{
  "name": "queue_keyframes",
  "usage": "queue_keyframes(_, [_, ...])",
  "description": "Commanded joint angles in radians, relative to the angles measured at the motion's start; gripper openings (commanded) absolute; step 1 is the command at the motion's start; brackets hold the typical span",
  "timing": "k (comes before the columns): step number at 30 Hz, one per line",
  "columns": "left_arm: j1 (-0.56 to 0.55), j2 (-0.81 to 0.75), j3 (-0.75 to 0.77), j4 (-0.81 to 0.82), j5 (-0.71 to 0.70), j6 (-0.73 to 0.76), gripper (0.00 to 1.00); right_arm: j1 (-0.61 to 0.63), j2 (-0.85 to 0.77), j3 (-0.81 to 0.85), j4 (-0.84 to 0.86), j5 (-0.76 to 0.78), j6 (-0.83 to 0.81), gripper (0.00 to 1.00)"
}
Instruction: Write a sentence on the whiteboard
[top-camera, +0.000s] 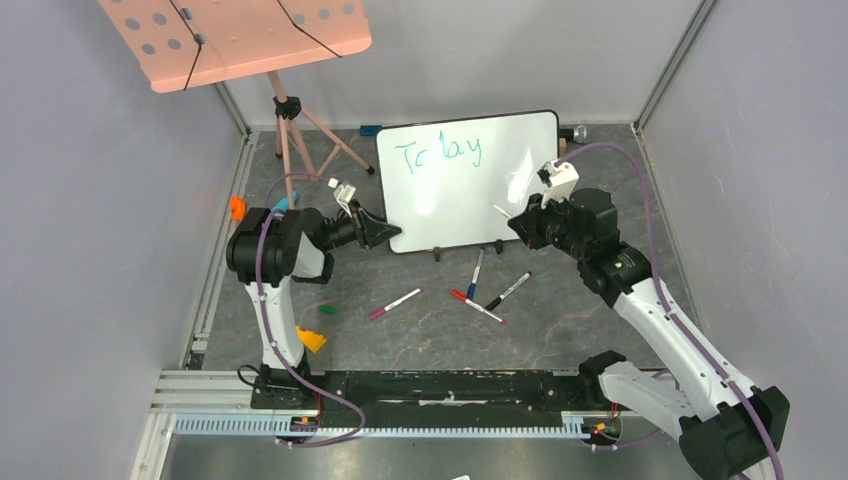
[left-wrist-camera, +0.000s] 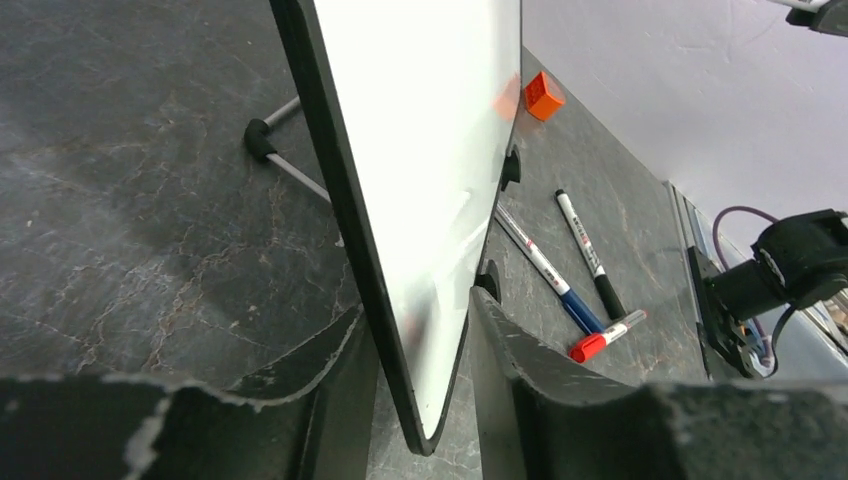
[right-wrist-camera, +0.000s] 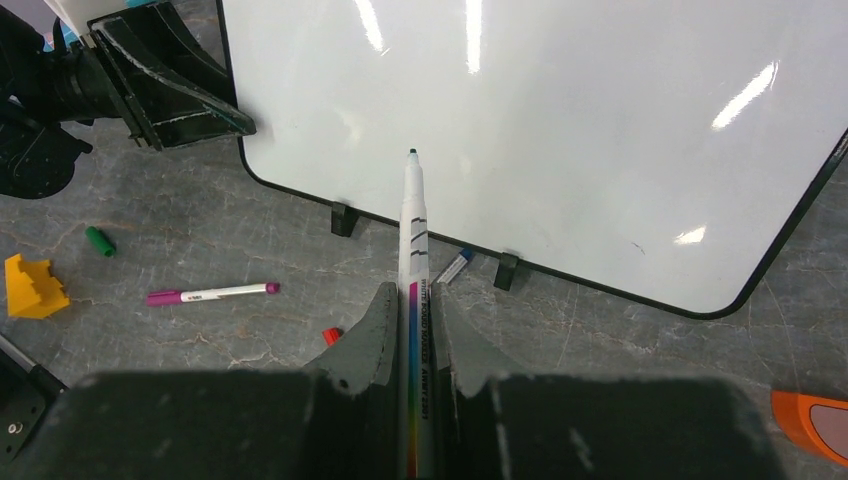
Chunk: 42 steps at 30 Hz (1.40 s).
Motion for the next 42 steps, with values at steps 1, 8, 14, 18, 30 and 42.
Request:
queue_keyframes(1, [-0.005,0.007,0.014,0.081,0.043,0.052,0.39,-0.004,0.004,0.04,0.049,-0.015,-0.012,0.0])
queue_keyframes(8, [-0.008,0.012,0.019,0.081,0.044,0.047,0.12,-0.004,0.031,0.061,0.047,-0.012,-0.019,0.0])
queue_keyframes(14, [-0.009,0.02,0.027,0.081,0.052,0.044,0.02,-0.007,0.071,0.105,0.066,0.002,0.001,0.0])
queue_keyframes(18, [-0.008,0.019,0.027,0.08,0.048,0.044,0.02,-0.012,0.114,0.146,0.074,0.031,0.007,0.0])
queue_keyframes(30, [-0.017,0.022,0.028,0.081,0.096,0.07,0.02,-0.077,0.332,0.371,0.045,0.1,0.019,0.0])
queue_keyframes(42, [-0.014,0.05,0.072,0.081,0.129,0.024,0.02,-0.111,0.53,0.558,0.051,0.07,0.014,0.0])
